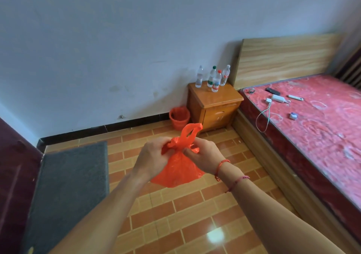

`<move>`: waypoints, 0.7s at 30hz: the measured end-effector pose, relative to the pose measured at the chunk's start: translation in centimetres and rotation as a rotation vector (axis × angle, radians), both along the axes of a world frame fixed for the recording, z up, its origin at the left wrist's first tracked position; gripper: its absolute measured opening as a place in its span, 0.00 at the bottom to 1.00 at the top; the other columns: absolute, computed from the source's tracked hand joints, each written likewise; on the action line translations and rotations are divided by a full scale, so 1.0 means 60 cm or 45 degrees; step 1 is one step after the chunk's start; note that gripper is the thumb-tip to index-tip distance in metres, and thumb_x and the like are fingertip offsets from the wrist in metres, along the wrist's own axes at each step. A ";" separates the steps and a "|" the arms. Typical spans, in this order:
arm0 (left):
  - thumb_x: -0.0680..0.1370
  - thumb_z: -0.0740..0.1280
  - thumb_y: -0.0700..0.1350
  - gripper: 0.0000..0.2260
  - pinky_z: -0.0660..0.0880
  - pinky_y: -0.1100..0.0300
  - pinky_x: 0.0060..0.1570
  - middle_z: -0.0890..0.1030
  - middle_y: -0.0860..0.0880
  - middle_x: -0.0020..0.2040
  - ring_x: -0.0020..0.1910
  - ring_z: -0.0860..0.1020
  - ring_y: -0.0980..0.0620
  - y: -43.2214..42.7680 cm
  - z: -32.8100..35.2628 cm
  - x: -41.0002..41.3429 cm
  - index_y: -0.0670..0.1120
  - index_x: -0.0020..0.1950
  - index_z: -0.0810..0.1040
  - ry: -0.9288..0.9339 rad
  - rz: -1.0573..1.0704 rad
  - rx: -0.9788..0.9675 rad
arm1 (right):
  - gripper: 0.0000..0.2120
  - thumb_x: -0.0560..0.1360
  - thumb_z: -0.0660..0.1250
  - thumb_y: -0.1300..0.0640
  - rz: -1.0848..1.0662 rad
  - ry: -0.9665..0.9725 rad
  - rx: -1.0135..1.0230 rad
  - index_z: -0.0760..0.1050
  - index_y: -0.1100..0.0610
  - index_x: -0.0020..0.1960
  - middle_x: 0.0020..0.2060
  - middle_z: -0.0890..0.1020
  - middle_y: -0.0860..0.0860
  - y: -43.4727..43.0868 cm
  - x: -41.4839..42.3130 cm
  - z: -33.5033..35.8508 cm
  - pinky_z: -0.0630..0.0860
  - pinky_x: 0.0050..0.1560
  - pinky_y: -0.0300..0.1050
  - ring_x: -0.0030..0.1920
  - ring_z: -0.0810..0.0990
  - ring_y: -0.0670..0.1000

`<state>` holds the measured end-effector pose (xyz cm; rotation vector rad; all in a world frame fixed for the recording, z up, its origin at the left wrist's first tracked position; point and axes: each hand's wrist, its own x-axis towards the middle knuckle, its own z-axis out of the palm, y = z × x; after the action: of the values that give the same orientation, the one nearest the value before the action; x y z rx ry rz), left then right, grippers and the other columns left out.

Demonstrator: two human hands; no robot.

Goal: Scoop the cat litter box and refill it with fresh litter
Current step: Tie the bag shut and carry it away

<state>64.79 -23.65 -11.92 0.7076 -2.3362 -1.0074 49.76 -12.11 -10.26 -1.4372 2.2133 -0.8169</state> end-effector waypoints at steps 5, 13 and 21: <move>0.74 0.71 0.42 0.09 0.76 0.58 0.49 0.84 0.55 0.50 0.49 0.81 0.54 -0.046 -0.019 -0.060 0.51 0.54 0.83 -0.002 0.006 0.003 | 0.15 0.75 0.68 0.49 -0.032 0.013 0.092 0.76 0.50 0.60 0.53 0.82 0.50 -0.038 -0.063 -0.021 0.72 0.51 0.43 0.54 0.79 0.51; 0.71 0.73 0.41 0.15 0.69 0.75 0.50 0.84 0.56 0.53 0.50 0.78 0.61 -0.152 -0.056 -0.251 0.51 0.58 0.82 -0.066 -0.019 0.014 | 0.11 0.72 0.70 0.51 -0.029 0.011 0.151 0.78 0.53 0.54 0.44 0.79 0.47 -0.144 -0.248 -0.067 0.73 0.49 0.44 0.48 0.78 0.51; 0.69 0.77 0.47 0.16 0.68 0.75 0.49 0.80 0.54 0.51 0.49 0.78 0.57 -0.272 -0.077 -0.456 0.48 0.55 0.80 -0.151 0.093 0.093 | 0.04 0.74 0.67 0.48 -0.134 -0.008 0.129 0.76 0.45 0.41 0.36 0.80 0.43 -0.267 -0.462 -0.089 0.66 0.38 0.38 0.37 0.76 0.47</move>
<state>37.42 -39.97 -16.52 0.8974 -2.3645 -1.0492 22.05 -28.12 -15.60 -1.2785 2.3070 -0.7301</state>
